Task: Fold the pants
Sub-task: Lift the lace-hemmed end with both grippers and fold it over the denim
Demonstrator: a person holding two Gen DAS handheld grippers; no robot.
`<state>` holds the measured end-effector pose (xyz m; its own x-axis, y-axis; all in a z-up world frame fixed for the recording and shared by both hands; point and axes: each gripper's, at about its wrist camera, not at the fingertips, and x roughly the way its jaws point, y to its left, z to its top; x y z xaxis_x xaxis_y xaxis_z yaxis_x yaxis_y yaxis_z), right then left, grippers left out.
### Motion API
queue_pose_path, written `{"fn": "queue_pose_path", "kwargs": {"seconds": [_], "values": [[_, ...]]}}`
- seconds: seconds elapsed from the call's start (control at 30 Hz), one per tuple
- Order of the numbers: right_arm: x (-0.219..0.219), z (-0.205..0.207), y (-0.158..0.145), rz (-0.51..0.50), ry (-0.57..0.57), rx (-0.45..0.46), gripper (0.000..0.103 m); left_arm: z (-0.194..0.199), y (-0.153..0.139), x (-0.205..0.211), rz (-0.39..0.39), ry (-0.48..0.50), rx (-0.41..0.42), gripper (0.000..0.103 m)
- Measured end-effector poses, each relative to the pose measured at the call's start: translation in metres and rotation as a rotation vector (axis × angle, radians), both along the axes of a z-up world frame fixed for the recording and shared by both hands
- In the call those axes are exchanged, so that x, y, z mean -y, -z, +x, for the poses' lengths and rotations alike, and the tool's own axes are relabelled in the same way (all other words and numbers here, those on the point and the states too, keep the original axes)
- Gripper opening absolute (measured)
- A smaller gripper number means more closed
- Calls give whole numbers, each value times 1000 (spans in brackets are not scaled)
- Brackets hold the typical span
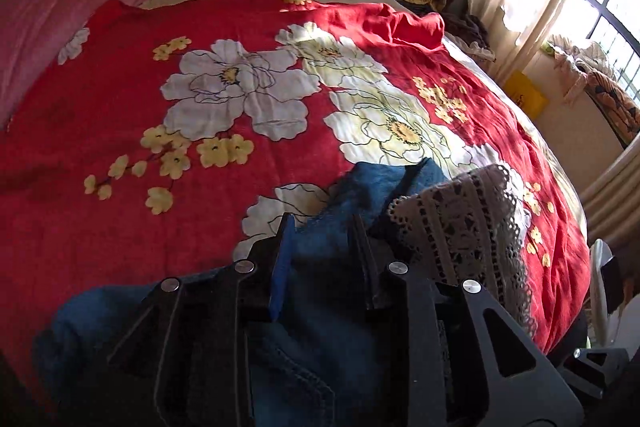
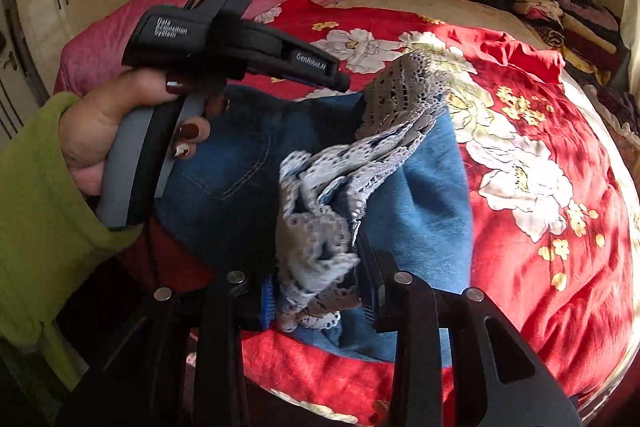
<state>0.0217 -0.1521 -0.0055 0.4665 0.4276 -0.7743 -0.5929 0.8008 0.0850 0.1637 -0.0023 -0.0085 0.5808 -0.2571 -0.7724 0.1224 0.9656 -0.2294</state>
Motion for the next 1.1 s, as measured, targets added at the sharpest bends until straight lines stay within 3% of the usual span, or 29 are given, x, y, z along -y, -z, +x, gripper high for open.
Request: {"fn": "queue_pose_path", "kwargs": {"seconds": [0.1, 0.13, 0.3, 0.5, 0.63, 0.77, 1.0, 1.1], "values": [[-13, -5, 6, -14, -51, -2, 34, -5, -4, -24, -47, -51, -7, 20], [-17, -8, 6, -10, -68, -3, 39, -7, -5, -30, -60, -63, -8, 20], [-19, -17, -1, 35, -119, 6, 49, -14, -9, -47, -136, -86, -17, 25], [13, -6, -22, 128, -48, 23, 56, -24, -10, -50, -192, -77, -28, 28], [43, 26, -27, 135, 80, 20, 59, -28, -7, -51, -244, -65, -56, 35], [65, 73, -25, 145, 187, -31, 59, -30, -2, -42, -283, -23, -89, 54], [61, 142, -10, 101, 209, -87, 59, -29, 12, -23, -260, 0, -141, 72], [53, 171, 5, 106, 208, -139, 60, -21, 23, -19, -243, -31, -166, 73]]}}
